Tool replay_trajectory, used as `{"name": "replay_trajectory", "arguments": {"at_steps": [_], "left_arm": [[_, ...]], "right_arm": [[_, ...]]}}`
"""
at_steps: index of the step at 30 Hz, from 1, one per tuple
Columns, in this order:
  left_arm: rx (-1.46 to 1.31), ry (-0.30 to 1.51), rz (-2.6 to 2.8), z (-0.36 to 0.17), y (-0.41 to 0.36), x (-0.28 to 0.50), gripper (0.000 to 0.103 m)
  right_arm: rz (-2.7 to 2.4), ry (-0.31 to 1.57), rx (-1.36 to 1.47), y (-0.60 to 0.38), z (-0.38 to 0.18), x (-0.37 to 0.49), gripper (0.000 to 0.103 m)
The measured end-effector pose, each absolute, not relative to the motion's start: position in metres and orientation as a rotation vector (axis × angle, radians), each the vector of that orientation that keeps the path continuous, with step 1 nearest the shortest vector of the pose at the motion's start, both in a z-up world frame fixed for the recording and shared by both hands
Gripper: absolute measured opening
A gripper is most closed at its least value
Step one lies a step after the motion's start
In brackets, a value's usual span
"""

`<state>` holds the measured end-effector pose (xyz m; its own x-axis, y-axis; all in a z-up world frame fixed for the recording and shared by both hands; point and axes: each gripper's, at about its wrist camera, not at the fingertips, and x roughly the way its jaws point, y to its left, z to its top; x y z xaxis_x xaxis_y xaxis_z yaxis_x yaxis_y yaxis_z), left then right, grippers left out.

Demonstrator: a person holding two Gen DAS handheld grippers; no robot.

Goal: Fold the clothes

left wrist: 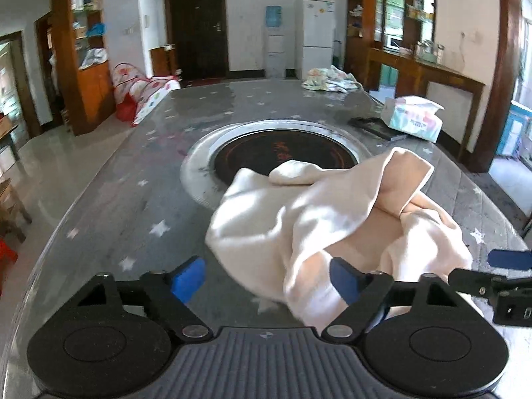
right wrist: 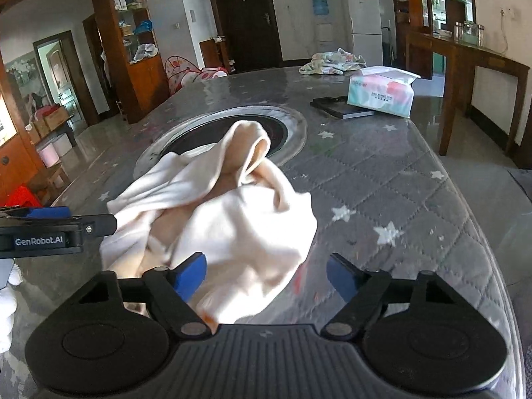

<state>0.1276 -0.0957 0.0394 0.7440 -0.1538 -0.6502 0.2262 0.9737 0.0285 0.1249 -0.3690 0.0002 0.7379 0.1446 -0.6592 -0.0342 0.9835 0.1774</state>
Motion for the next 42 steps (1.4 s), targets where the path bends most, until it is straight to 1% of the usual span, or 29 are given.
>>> {"name": "replay_trajectory", "arguments": {"at_steps": [4,5,6,7,9,10,11,12,13,15,16,18,21,23,30,39,41,42], "left_arm": [[0.106,0.734,-0.24,0.028,-0.1,0.146,0.077],[0.107,0.737,-0.246,0.026,-0.1,0.15,0.076],[0.111,0.743,-0.248,0.024,-0.101,0.152,0.072],[0.112,0.749,-0.253,0.021,-0.101,0.155,0.063],[0.106,0.757,-0.278,0.019,-0.101,0.157,0.053],[0.103,0.761,-0.292,0.018,-0.101,0.158,0.041],[0.098,0.764,-0.307,0.018,-0.1,0.158,0.034],[0.09,0.767,-0.323,0.017,-0.099,0.158,0.024],[0.086,0.767,-0.336,0.017,-0.099,0.158,0.019],[0.089,0.759,-0.341,0.019,-0.099,0.155,0.013],[0.089,0.756,-0.344,0.019,-0.099,0.154,0.011],[0.082,0.754,-0.35,0.022,-0.095,0.15,0.009],[0.068,0.753,-0.353,0.025,-0.089,0.142,0.008],[0.062,0.756,-0.357,0.025,-0.085,0.134,0.008],[0.044,0.771,-0.388,0.029,-0.065,0.096,0.008],[0.058,0.814,-0.464,0.032,-0.035,0.028,0.008],[0.074,0.818,-0.484,0.035,-0.033,0.016,0.01],[0.081,0.819,-0.494,0.037,-0.032,0.011,0.013]], "right_arm": [[0.101,0.749,0.188,-0.377,-0.005,0.14,0.076],[0.1,0.754,0.188,-0.378,-0.007,0.144,0.074],[0.103,0.76,0.187,-0.379,-0.009,0.147,0.071],[0.107,0.767,0.186,-0.379,-0.011,0.15,0.069],[0.117,0.781,0.185,-0.38,-0.015,0.152,0.066],[0.122,0.788,0.185,-0.38,-0.018,0.153,0.065],[0.127,0.791,0.185,-0.38,-0.019,0.153,0.061],[0.131,0.793,0.184,-0.38,-0.021,0.153,0.057],[0.138,0.789,0.184,-0.38,-0.021,0.152,0.056],[0.154,0.788,0.185,-0.379,-0.021,0.151,0.043],[0.162,0.787,0.185,-0.379,-0.021,0.15,0.041],[0.172,0.783,0.174,-0.377,-0.019,0.146,0.03],[0.185,0.773,0.165,-0.376,-0.015,0.138,0.019],[0.196,0.769,0.157,-0.374,-0.012,0.131,0.016],[0.271,0.786,0.091,-0.362,-0.006,0.09,0.015],[0.411,0.85,0.006,-0.345,-0.007,0.006,0.014],[0.437,0.861,0.0,-0.343,-0.006,-0.009,0.015],[0.448,0.866,0.0,-0.342,-0.006,-0.016,0.019]]}}
